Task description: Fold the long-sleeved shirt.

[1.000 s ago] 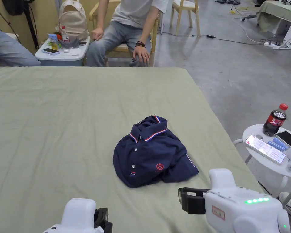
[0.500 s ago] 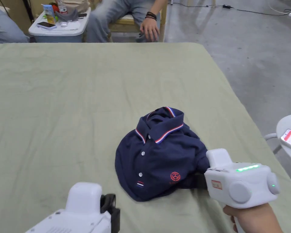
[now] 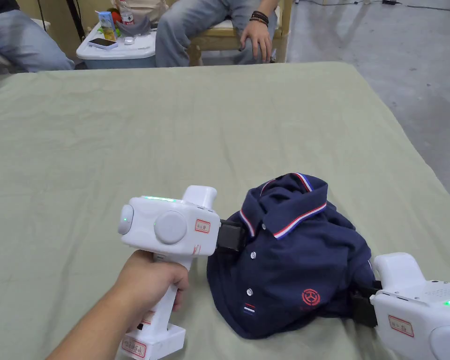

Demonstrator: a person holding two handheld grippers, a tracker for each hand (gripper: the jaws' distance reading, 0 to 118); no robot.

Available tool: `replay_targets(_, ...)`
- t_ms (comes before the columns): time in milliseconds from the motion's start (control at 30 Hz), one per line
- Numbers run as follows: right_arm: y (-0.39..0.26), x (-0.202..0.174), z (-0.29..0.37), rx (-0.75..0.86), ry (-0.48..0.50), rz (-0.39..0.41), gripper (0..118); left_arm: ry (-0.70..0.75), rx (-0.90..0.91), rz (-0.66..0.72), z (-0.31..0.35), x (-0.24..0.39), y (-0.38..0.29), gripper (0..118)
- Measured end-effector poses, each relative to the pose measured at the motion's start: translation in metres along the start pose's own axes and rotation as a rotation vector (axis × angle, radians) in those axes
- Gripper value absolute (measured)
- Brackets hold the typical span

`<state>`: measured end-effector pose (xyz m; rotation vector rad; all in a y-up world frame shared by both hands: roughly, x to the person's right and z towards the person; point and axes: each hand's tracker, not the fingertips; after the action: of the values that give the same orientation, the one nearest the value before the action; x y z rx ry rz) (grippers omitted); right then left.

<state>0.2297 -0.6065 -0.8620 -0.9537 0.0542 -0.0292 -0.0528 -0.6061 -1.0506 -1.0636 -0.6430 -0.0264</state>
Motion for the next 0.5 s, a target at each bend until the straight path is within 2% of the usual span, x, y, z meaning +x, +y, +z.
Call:
replay_targets(33,-0.001,-0.001,0.000,0.003,-0.002,0.000,16,-0.009,0.016,-0.013,-0.003,0.007,-0.005,43)
replay_targets(67,-0.001,0.000,-0.001,0.005,-0.006,0.003,16,0.071,0.096,-0.109,0.002,0.008,-0.004,1)
replay_targets(100,-0.001,0.000,-0.001,0.008,-0.010,0.006,16,0.077,0.091,-0.089,0.007,0.015,-0.008,1)
replay_targets(167,0.000,-0.001,0.007,0.020,-0.025,0.001,16,0.045,0.133,0.056,0.014,0.010,-0.013,1)
replay_targets(233,0.000,-0.002,0.021,0.044,-0.028,-0.006,16,0.005,0.147,0.113,0.030,0.011,-0.018,1)
replay_targets(333,0.004,0.000,0.066,0.131,-0.003,-0.058,16,-0.008,0.204,0.131,0.066,0.019,-0.029,1)
replay_targets(500,0.028,0.005,0.167,0.317,-0.020,-0.152,16,-0.083,0.349,0.230,0.169,0.038,-0.017,1)
